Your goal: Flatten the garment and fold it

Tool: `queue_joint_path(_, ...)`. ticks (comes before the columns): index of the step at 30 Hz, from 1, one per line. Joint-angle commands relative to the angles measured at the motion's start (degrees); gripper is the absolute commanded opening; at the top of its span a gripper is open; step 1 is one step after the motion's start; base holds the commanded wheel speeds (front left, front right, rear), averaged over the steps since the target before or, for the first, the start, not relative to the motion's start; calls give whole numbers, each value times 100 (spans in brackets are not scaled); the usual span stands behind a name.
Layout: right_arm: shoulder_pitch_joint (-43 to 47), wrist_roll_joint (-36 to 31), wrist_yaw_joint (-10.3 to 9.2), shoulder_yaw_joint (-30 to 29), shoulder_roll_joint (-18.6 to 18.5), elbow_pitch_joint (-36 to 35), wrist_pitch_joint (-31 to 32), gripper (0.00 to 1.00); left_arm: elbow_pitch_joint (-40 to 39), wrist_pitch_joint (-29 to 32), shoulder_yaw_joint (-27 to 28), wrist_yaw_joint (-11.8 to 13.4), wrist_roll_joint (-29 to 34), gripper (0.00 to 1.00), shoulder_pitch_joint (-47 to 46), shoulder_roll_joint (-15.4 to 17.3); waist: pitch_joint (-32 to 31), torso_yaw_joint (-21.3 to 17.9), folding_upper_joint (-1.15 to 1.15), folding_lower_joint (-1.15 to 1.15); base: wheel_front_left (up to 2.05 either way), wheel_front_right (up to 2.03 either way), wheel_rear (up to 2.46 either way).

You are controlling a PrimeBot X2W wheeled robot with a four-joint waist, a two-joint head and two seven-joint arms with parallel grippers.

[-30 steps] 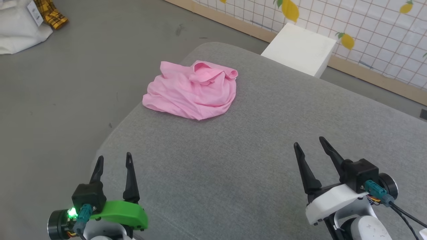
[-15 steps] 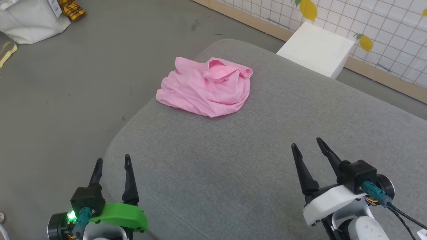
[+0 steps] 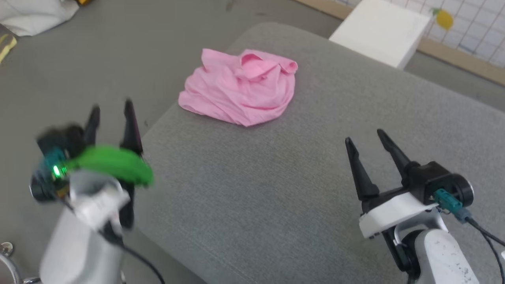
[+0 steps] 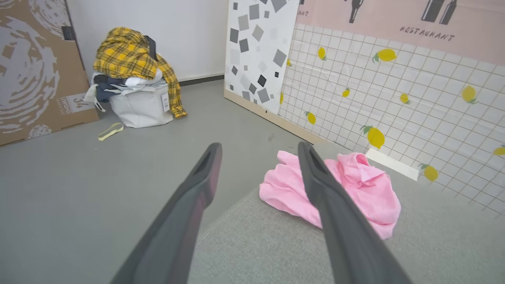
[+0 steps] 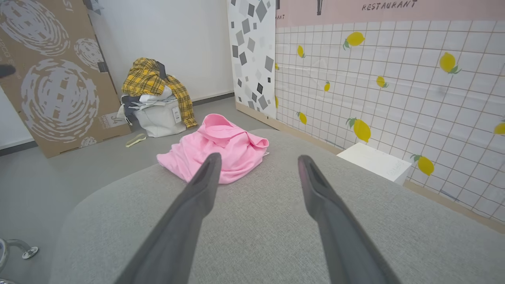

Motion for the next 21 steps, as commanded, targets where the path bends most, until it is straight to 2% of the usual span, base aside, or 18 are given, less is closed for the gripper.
queue_joint_path(1, -112, -47, -9, -24, -7, -59, 20, 100, 123, 202, 65, -46, -145, 100, -344, 83, 811, -649, 0, 0, 0, 0, 0)
queue_joint_path(7, -435, -118, -9, -14, -7, -174, -2, 100, 852, 1391, 338, -131, -583, 100, -1745, 516, 1620, -1288, 0, 0, 0, 0, 0)
queue_joint_path(11, -661, -52, -9, 4, -7, -173, -98, 100, 1324, 2178, 498, -74, -774, 100, -2355, 882, 2103, -1727, 0, 0, 0, 0, 0)
queue_joint_path(14, -847, -25, -9, 41, -7, -137, -184, 100, 1525, 2711, 689, 88, -961, 100, -2659, 1082, 2460, -2031, 0, 0, 0, 0, 0)
queue_joint_path(18, -1076, 87, -9, 48, -7, -17, -359, 100, 1607, 3501, 902, 347, -1301, 100, -2780, 1192, 2807, -2343, 0, 0, 0, 0, 0)
queue_joint_path(19, -1142, 162, -9, 66, -7, 62, -452, 100, 1597, 3889, 1013, 533, -1459, 100, -2715, 1229, 2912, -2462, 0, 0, 0, 0, 0)
queue_joint_path(21, -1188, 229, -9, 96, -7, 160, -535, 100, 1522, 4219, 1106, 762, -1558, 100, -2555, 1259, 2982, -2550, 0, 0, 0, 0, 0)
